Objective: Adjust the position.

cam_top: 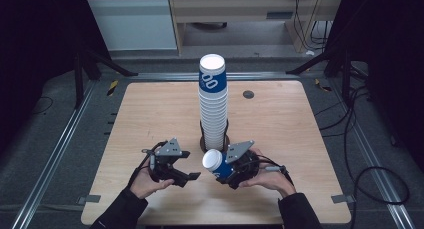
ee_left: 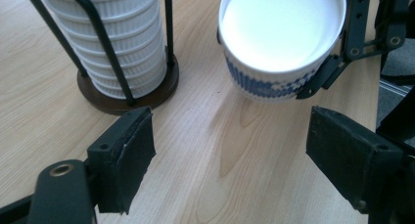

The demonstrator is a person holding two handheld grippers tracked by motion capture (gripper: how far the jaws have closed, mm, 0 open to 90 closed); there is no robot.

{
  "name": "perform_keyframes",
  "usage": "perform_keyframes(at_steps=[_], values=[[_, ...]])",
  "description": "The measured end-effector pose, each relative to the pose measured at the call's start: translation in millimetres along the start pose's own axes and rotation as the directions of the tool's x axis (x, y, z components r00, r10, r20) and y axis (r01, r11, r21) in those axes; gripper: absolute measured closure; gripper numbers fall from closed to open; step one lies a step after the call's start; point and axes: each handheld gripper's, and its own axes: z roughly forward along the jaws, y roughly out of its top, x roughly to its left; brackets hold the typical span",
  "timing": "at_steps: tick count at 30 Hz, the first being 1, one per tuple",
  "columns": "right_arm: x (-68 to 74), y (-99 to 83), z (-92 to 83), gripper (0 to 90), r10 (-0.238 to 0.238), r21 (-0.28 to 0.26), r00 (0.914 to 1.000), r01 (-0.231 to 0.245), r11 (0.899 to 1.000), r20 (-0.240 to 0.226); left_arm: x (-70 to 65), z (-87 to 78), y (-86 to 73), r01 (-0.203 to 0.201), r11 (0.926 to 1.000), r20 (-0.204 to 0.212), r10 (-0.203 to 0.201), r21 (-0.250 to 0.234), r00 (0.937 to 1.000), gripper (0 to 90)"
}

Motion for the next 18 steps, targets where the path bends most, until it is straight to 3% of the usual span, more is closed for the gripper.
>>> perform_keyframes(at_steps=[18], values=[[10.8,8.3,17.6,19.1,-0.054,0.038,0.998,0.055,0.998,-0.032,-10.7,11.8,6.4,-0.031,0.999,0.073,0.029,0.032,0.9969,16.0]])
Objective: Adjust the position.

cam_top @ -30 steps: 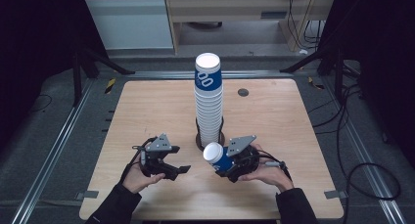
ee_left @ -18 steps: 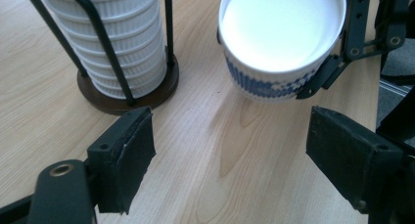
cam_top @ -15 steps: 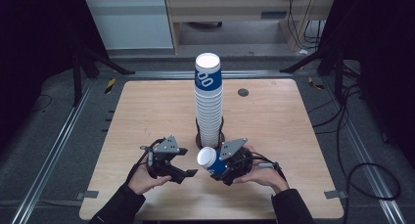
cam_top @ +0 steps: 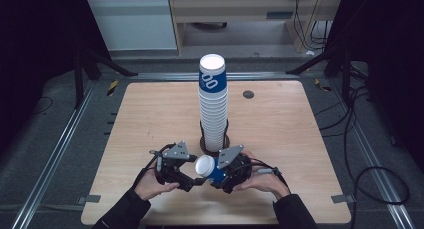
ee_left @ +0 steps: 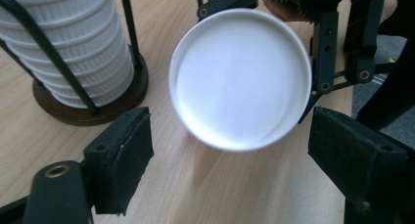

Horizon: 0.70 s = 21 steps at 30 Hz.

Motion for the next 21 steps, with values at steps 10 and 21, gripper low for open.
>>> perform_keyframes(at_steps=[10,21], values=[[6.0,5.8,10.3,19.1,-0.033,0.021,0.9993,0.033,0.999,-0.016,-3.6,8.4,1.2,-0.007,0.9992,0.012,0.007,0.038,0.9999,16.0],[10.7,10.4,14.6,19.1,-0.063,0.021,0.9976,0.064,0.998,-0.027,-5.7,13.4,0.4,-0.011,0.9981,0.025,0.009,0.061,0.9996,21.2]])
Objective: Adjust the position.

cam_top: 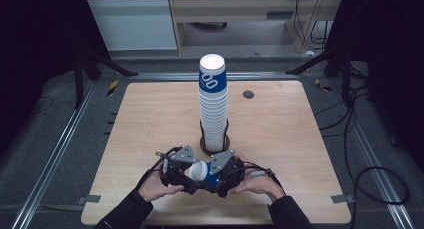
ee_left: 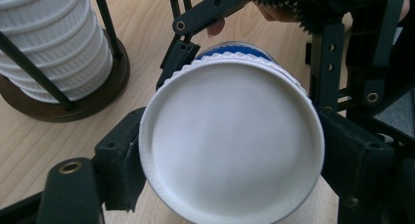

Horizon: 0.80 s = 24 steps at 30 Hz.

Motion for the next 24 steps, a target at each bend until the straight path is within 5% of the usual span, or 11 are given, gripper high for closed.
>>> perform_keyframes(at_steps=[13,24], values=[[0.7,1.1,0.6,17.5,0.002,-0.003,1.0,-0.002,1.0,0.006,0.4,-1.4,0.2,0.013,0.9999,-0.003,-0.013,0.006,0.9999,25.2],[-4.4,1.4,-9.4,10.1,0.055,-0.072,0.9983,-0.054,0.996,0.016,4.4,-12.3,-0.6,0.019,0.9995,-0.017,-0.02,-0.025,0.9997,25.5]])
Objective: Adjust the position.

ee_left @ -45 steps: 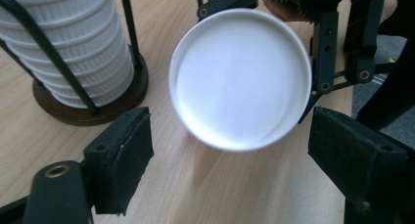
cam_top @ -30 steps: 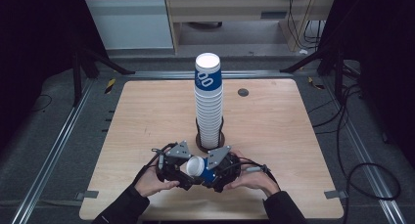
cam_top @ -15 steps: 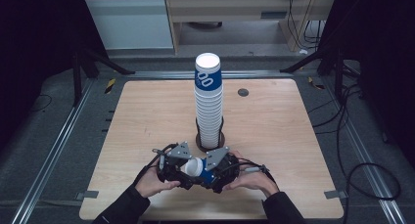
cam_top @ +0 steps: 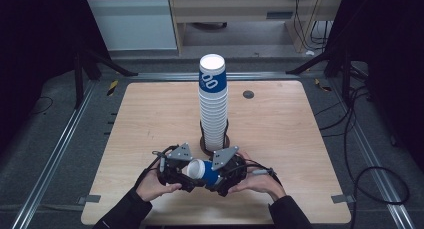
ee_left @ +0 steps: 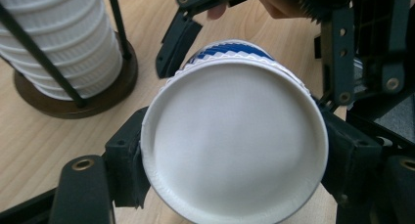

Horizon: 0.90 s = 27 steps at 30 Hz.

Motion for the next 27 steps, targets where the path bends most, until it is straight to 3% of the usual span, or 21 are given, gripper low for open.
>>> perform_keyframes(at_steps=[11,15,17,19,21,22,27], values=[[-11.1,-6.6,-29.2,9.9,0.068,-0.095,0.9965,-0.063,0.993,0.05,13.2,-18.5,-4.2,0.03,0.9969,-0.036,-0.032,-0.073,0.9988,25.5],[-16.7,-11.9,-41.3,10.0,0.113,-0.147,0.9924,-0.104,0.984,0.05,16.2,-27.5,-4.9,0.037,0.9881,-0.03,-0.042,-0.149,0.9987,25.5],[-17.5,-12.6,-42.6,10.0,0.119,-0.159,0.9917,-0.11,0.981,0.049,16.6,-29.3,-4.9,0.04,0.9856,-0.027,-0.045,-0.165,0.9986,25.5],[-18.9,-13.8,-44.4,10.0,0.139,-0.187,0.9898,-0.131,0.974,0.031,17.4,-33.9,-4.7,0.048,0.9764,-0.006,-0.05,-0.211,0.9987,25.5],[-19.2,-13.9,-44.1,10.0,0.147,-0.195,0.9889,-0.141,0.971,0.018,17.2,-34.2,-4.6,0.049,0.9748,-0.002,-0.051,-0.218,0.9987,25.4],[-19.3,-13.9,-43.2,10.0,0.151,-0.201,0.9885,-0.146,0.969,0.011,16.7,-34.7,-4.3,0.054,0.9704,0.014,-0.052,-0.235,0.9985,25.5],[-19.0,-14.0,-37.9,10.0,0.165,-0.221,0.9857,-0.168,0.961,-0.036,14.4,-31.3,-2.8,0.054,0.9684,0.039,-0.046,-0.243,0.9982,25.5]])
